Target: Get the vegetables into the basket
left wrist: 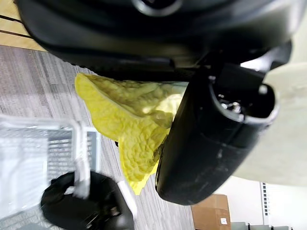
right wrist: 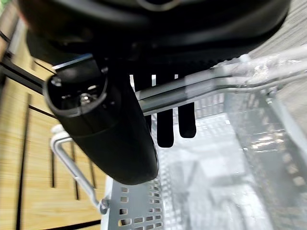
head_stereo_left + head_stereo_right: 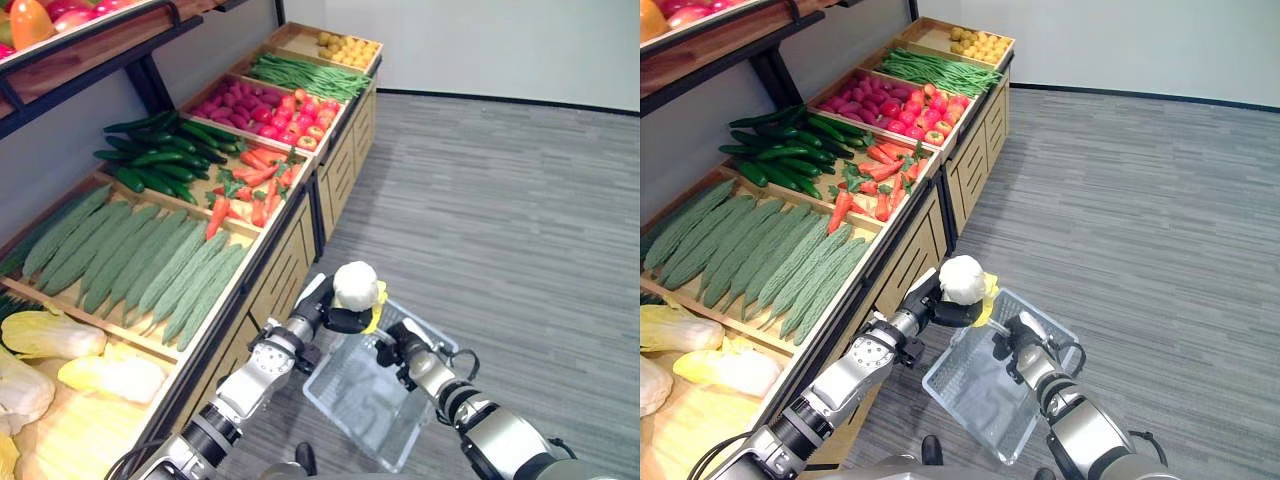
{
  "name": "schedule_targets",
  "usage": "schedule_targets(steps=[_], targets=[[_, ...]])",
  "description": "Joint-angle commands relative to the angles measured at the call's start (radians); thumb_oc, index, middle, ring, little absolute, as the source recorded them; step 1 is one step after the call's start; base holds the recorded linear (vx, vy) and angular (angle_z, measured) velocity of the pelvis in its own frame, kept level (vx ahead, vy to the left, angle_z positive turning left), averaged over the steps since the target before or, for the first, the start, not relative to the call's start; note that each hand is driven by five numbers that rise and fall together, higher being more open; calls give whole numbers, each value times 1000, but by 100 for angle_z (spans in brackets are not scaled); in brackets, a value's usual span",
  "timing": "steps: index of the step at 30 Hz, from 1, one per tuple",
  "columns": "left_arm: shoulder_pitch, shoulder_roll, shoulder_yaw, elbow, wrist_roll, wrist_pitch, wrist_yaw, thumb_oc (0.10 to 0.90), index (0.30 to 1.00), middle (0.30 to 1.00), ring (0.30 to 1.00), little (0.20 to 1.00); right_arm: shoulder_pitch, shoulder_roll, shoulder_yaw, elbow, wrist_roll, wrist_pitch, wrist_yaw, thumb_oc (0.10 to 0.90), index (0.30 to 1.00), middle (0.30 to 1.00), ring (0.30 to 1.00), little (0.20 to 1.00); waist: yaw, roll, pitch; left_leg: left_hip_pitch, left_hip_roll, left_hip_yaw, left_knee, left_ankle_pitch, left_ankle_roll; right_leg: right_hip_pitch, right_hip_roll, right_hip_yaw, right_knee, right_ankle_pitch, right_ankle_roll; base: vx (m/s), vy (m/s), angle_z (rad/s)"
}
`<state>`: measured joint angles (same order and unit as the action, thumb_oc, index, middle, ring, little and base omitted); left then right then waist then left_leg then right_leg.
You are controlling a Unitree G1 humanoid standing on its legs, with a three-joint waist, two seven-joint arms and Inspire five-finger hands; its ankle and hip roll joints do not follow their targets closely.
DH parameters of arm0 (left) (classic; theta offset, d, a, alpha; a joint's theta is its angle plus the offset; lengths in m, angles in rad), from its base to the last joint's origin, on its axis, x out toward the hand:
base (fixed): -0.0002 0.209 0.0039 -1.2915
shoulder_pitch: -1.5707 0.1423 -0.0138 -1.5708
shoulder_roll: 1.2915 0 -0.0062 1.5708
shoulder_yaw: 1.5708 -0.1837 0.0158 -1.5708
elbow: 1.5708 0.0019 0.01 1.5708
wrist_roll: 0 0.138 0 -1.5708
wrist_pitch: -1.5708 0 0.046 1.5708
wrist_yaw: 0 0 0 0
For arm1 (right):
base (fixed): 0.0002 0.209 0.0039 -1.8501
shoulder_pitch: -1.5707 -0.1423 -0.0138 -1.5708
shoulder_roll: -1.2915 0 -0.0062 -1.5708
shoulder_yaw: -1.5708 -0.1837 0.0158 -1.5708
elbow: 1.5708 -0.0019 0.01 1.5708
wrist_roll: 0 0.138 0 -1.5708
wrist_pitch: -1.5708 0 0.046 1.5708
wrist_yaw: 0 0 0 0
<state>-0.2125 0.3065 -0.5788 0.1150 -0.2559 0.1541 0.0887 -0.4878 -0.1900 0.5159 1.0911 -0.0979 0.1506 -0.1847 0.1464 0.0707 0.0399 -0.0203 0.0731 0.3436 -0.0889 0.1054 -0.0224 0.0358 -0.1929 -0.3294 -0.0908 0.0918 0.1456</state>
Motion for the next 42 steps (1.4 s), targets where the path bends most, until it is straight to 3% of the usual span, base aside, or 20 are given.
schedule_targets(steps=[1,7,13,23,31,38,39,41,42], targets=[[-102,-22,-6,-68,14,-130,44,400,300,300,300,300,-276,-25,-8,-133,25,-100,-79,400,300,300,300,300,7,-4,17,19,5,-38,2,-7,-73,52,-18,15,33,-37,54,0,-17,-8],[-10,20,24,-18,57,-127,35,400,300,300,300,300,-350,-79,-11,-313,-39,-96,-87,400,300,300,300,300,4,-16,17,29,11,-24,2,-12,-73,51,-12,27,33,-38,51,7,-24,-6],[-12,2,13,90,135,-112,32,400,300,300,300,300,-349,-76,2,-433,-59,-97,-67,400,300,300,300,300,-12,-27,18,32,14,-19,3,-14,-73,50,-7,34,34,-41,47,-1,-7,-2],[-66,-55,-2,230,237,-88,73,400,300,300,300,300,-203,-44,41,-702,-40,-124,2,400,300,300,300,300,-52,-36,25,37,19,5,2,-14,-73,29,-5,55,37,-32,47,-8,-1,-2],[-101,-79,-9,331,309,-81,88,400,300,300,300,300,-96,-77,63,-876,-14,-154,75,400,300,300,300,300,-85,-44,30,41,23,20,2,-17,-74,14,-4,70,38,-24,48,-20,2,-12],[-129,-136,-9,577,367,-63,93,400,300,300,300,300,-8,-113,82,-1037,82,-190,135,400,300,300,300,300,-128,-55,31,48,30,46,2,-14,-76,-3,2,98,43,-16,49,-26,8,-12],[-136,-150,-9,644,387,-59,88,633,627,627,627,627,9,-122,85,-1059,97,-193,142,400,300,300,300,300,-135,-56,29,51,31,52,2,-14,-77,-5,2,103,45,-14,49,-17,15,-14],[-152,-171,-7,755,432,-50,98,900,1000,1000,1000,1000,14,-133,94,-1084,102,-203,149,400,300,300,300,300,-148,-60,25,56,33,62,2,-14,-78,-8,4,112,47,-12,49,-15,7,-25],[-148,-172,-3,768,437,-48,91,900,1000,1000,1000,1000,17,-141,92,-1100,101,-205,151,400,300,300,300,300,-150,-61,23,58,34,65,2,-14,-79,-9,5,114,49,-12,49,-18,-2,-26]])
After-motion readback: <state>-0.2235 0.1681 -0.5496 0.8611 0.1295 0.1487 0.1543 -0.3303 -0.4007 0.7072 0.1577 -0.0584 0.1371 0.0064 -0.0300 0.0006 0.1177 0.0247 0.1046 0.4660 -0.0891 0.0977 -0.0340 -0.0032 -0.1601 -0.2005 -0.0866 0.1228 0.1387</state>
